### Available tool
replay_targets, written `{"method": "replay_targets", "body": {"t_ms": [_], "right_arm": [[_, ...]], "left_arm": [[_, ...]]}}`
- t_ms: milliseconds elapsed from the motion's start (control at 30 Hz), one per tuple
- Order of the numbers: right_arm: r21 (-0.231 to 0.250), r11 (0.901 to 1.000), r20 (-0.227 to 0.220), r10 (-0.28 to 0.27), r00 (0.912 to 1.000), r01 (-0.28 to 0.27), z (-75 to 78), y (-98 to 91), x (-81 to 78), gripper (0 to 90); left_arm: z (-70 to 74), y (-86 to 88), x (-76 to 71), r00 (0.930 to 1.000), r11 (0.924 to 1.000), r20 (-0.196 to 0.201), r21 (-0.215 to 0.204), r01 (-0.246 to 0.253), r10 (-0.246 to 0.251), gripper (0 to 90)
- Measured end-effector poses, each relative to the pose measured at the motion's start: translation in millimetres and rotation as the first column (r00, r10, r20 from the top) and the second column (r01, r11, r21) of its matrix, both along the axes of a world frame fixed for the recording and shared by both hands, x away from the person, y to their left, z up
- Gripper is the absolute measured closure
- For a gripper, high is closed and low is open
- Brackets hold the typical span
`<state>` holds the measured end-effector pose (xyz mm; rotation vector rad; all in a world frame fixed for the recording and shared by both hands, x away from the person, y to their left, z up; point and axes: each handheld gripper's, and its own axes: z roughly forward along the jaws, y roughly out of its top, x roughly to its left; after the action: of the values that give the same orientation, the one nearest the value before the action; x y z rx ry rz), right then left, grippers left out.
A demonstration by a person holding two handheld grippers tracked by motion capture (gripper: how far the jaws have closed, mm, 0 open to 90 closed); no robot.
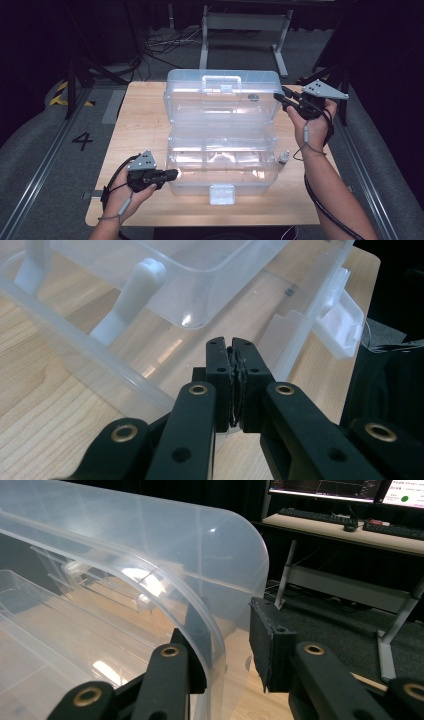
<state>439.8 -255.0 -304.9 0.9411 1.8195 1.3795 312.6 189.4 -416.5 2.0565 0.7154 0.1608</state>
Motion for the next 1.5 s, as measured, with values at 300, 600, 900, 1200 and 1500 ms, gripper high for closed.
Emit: {"method": "replay_targets", "body": {"t_ms": [300, 600, 900, 1200, 1500], "right_arm": [[0.007, 0.9998, 0.002, -0.019, 0.9998, 0.019, 0.0, 2.2, 6.6, 72.2], [0.017, 0.9996, 0.014, -0.022, 0.9997, 0.021, -1.9, 2.0, 14.7, 73.0], [0.021, 0.9994, 0.033, -0.029, 0.999, 0.028, -4.5, 2.5, 20.0, 73.9], [0.013, 0.9992, 0.06, -0.038, 0.9975, 0.038, -6.9, 3.5, 25.2, 75.4], [0.03, 0.9984, 0.062, -0.05, 0.9969, 0.048, -8.8, 3.7, 31.8, 77.2]], "left_arm": [[-1.9, -2.2, 1.8, 1.0, 1.0, 0.003, 0.0, 0.004, -0.004, 86.1], [-3.2, -2.1, 1.6, 1.0, 0.9999, -0.002, -0.017, 0.0, 0.0, 86.1], [-3.8, -1.5, 1.9, 1.0, 0.9997, -0.004, -0.025, 0.0, 0.0, 86.1], [-5.3, -2.3, 1.9, 1.0, 0.9997, 0.009, -0.024, 0.0, 0.0, 86.5], [-6.5, -1.0, 2.1, 1.0, 0.9992, 0.006, -0.041, 0.003, -0.003, 86.7]]}}
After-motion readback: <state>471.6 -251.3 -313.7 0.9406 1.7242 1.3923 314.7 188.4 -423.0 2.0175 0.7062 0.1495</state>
